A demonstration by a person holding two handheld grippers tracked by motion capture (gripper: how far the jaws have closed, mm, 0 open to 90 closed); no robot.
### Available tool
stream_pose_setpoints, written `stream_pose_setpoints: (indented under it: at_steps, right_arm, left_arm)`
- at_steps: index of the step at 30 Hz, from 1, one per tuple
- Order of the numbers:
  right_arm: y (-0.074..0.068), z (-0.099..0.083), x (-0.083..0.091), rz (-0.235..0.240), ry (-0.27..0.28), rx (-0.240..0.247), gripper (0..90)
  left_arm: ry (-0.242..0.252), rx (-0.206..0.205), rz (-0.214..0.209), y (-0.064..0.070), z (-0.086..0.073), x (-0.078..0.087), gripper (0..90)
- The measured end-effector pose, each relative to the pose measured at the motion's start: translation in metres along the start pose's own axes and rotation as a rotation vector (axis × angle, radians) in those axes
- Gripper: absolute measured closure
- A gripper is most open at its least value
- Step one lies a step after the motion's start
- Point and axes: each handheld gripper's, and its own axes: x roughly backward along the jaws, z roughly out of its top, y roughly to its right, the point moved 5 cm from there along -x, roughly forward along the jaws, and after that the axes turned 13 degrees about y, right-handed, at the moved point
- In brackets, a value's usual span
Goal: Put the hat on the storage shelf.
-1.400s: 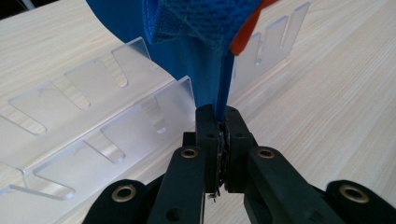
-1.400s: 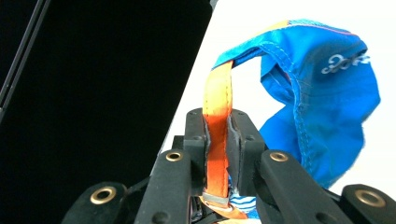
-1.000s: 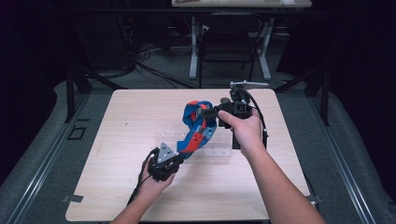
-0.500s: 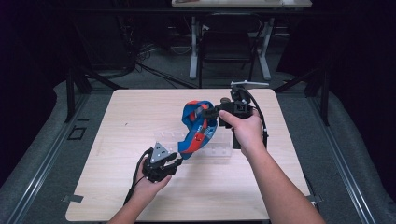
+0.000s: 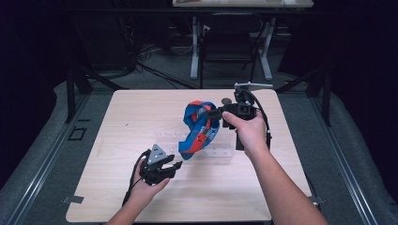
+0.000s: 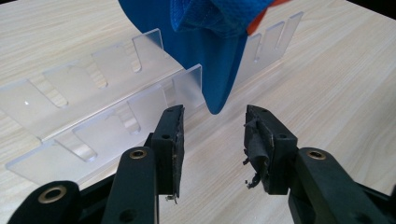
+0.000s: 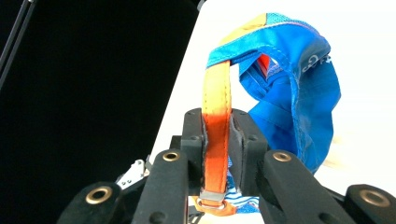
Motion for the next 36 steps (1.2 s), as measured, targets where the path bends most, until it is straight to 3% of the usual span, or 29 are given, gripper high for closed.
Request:
stream_pose_setpoints:
  at_steps: [6, 14, 36]
  right_arm:
    - [0.002, 0.003, 0.004, -0.001, 0.032, 0.007, 69.3]
    - [0.004, 0.002, 0.011, -0.012, 0.042, 0.014, 69.2]
    - [0.014, -0.016, 0.034, -0.090, 0.011, 0.114, 67.0]
  left_arm:
    - [0.010, 0.003, 0.008, -0.002, 0.002, 0.006, 56.4]
    - [0.012, 0.006, 0.021, -0.007, 0.001, 0.011, 55.2]
    - [-0.019, 0.066, 0.080, -0.035, -0.016, 0.037, 52.3]
